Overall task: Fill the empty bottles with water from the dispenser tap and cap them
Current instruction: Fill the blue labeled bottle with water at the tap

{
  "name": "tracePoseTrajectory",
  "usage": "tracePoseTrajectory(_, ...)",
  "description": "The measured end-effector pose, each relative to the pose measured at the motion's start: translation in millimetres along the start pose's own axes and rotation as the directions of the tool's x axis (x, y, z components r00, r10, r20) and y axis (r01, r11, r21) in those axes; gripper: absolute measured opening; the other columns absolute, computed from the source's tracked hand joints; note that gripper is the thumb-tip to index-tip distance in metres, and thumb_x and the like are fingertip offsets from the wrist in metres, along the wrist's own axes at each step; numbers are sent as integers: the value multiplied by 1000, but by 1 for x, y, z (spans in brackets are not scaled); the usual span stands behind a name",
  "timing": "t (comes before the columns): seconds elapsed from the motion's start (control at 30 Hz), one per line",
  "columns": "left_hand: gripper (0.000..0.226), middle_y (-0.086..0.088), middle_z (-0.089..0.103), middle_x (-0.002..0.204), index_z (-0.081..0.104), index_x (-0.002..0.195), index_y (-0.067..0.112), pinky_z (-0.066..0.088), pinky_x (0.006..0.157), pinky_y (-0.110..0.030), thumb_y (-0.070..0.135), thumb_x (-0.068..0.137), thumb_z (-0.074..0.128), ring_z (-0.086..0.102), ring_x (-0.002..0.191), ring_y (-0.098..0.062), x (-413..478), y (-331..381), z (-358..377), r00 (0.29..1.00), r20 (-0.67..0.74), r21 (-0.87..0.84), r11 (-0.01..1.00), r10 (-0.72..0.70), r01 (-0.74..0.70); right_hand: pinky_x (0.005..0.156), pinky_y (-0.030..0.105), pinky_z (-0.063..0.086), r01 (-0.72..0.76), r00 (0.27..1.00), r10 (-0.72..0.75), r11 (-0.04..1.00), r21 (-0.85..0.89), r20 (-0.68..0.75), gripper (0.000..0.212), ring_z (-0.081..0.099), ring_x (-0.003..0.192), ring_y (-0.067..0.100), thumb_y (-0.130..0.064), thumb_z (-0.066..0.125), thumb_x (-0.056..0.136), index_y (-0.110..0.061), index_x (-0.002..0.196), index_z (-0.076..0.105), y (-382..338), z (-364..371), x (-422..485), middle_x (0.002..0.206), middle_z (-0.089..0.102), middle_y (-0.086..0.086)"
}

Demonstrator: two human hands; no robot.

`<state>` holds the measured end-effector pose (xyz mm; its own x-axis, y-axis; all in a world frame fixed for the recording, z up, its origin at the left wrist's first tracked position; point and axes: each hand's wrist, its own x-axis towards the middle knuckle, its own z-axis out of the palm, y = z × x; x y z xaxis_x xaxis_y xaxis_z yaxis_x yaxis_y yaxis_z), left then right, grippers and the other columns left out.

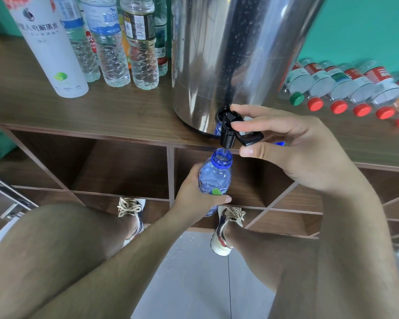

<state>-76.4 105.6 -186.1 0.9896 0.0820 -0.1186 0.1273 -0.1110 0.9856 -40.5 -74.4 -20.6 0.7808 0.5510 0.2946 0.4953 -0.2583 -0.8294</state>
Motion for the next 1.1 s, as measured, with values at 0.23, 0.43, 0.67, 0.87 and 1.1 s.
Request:
tracePoseTrajectory(0.23, 78, 18, 63, 114, 46, 123, 38, 54, 78, -9, 9, 69, 94, 61, 99, 16, 0, -1, 0, 1000, 2, -16, 1000, 1, -1, 101, 54, 50, 6, 1000, -6, 1000, -13, -3, 34, 59, 121, 45, -24, 81, 80, -32, 113, 77, 1, 0, 0, 137, 67, -20)
tracePoseTrajectory(0.43, 78, 19, 62, 112, 46, 124, 37, 52, 75, -8, 9, 69, 93, 62, 96, 16, 0, 0, 0, 1000, 8, -16, 1000, 7, -7, 98, 56, 51, 7, 1000, -8, 1000, -25, -12, 33, 59, 118, 47, -23, 82, 81, -32, 113, 77, 1, 1, 0, 138, 66, -20)
tracePoseTrajectory(0.67, 78, 21, 61, 115, 44, 126, 38, 54, 85, -12, 13, 70, 93, 63, 103, 4, 1, -1, 0, 1000, 11, 0, 1000, 8, -8, 99, 56, 51, 13, 1000, -13, 1000, -14, -9, 35, 59, 120, 47, -15, 82, 85, -34, 114, 77, 3, 2, 0, 138, 66, -19)
tracePoseTrajectory(0.87, 78, 20, 60, 114, 43, 127, 37, 54, 83, -11, 13, 71, 93, 63, 104, 1, 2, 1, 0, 1000, 14, -1, 1000, -3, 3, 96, 42, 56, 3, 999, -2, 1000, 17, -51, 32, 63, 114, 44, -23, 78, 81, -26, 114, 77, -1, 5, 0, 136, 69, -16)
tracePoseTrajectory(1.1, 77, 20, 60, 115, 43, 127, 37, 53, 80, -9, 13, 72, 92, 62, 104, -1, 1, 3, 0, 1000, 14, 3, 1000, -1, 1, 86, 26, 58, 7, 998, -6, 1000, 12, -60, 28, 70, 109, 24, -24, 81, 85, -28, 112, 77, -4, 7, 0, 133, 70, -17)
